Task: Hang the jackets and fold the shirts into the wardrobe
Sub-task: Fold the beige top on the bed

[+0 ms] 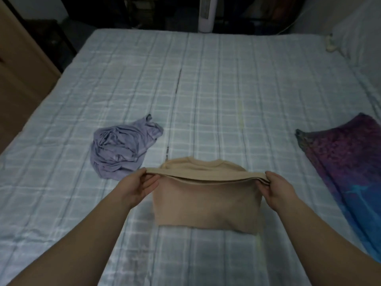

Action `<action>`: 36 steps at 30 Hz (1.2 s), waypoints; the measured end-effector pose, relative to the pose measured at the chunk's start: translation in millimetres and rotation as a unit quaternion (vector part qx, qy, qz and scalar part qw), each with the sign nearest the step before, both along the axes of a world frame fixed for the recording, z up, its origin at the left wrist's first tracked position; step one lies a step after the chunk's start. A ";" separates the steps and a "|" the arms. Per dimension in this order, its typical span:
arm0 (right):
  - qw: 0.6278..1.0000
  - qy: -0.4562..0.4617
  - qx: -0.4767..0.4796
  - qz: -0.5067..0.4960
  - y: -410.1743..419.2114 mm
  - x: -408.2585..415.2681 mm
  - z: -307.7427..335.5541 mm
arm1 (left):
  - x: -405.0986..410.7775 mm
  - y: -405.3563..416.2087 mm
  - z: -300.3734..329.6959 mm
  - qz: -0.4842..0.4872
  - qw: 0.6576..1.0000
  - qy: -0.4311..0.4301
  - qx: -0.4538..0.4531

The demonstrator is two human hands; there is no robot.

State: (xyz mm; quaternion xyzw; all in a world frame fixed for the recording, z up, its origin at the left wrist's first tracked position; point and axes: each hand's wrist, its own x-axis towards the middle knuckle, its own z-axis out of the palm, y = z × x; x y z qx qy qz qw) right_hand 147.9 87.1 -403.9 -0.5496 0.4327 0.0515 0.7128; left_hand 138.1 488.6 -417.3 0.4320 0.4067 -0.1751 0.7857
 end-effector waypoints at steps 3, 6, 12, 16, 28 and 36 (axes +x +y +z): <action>1.000 0.003 0.012 -0.006 -0.5 58.5 -45.6 | 57.9 -9.9 -40.6 0.013 1.000 -0.011 0.018; 0.999 0.012 0.045 -0.011 7.5 95.5 -98.0 | 97.5 -21.3 -86.7 -0.018 0.998 -0.059 0.013; 0.970 -0.077 -0.224 0.058 30.6 80.7 -170.9 | 77.6 -63.6 -170.0 -0.218 0.813 -0.240 0.483; 0.722 -0.154 -0.549 0.392 30.1 47.7 -210.1 | 59.7 -74.2 -207.2 -0.456 0.531 -0.258 0.666; 0.598 -0.081 -0.656 0.453 22.4 55.8 -251.1 | 69.5 -65.9 -238.3 -0.478 0.499 -0.194 0.696; 0.595 -0.144 -0.635 0.471 19.9 -27.3 -220.9 | -18.8 -51.8 -210.7 -0.494 0.484 -0.251 0.677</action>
